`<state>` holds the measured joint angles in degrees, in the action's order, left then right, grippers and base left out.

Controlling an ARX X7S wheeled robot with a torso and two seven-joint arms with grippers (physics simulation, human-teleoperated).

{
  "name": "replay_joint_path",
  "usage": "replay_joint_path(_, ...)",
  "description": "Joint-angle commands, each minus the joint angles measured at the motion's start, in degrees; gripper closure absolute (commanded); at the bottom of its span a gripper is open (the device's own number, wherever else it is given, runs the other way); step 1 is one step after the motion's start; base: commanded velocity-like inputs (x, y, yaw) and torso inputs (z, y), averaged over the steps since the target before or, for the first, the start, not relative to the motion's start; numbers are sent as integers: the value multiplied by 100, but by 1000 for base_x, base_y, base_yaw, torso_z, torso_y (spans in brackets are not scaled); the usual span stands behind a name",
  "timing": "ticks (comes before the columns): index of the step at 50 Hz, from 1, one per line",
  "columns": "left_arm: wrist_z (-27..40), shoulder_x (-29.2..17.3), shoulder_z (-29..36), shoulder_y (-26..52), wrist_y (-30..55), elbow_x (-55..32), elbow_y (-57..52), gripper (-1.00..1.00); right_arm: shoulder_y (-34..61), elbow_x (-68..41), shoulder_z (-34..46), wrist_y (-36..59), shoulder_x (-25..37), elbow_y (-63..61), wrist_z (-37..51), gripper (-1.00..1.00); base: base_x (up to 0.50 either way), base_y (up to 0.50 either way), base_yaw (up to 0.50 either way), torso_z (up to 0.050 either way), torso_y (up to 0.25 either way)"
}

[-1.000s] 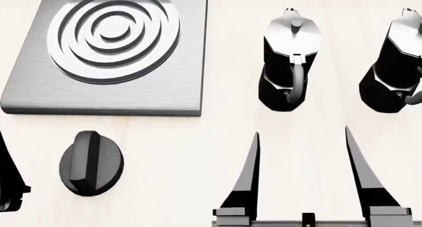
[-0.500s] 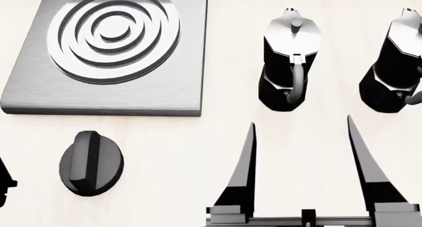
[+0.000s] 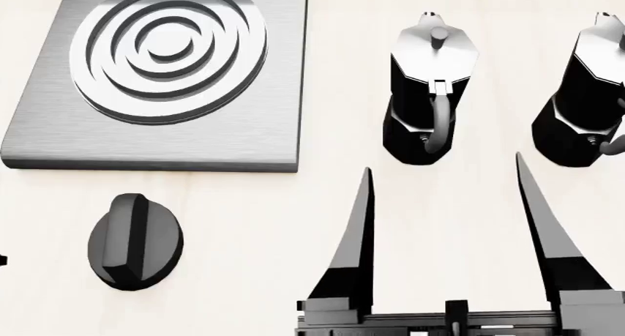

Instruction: Turn off the stove.

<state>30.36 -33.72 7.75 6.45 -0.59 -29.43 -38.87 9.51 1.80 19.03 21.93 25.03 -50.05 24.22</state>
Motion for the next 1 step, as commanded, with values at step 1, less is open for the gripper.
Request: replay_joint_path(1,-93,58,-176,95,101,-40,-141,-100,177,160,-87,296,-96,-193,-158,-100,0,0,0,0,0)
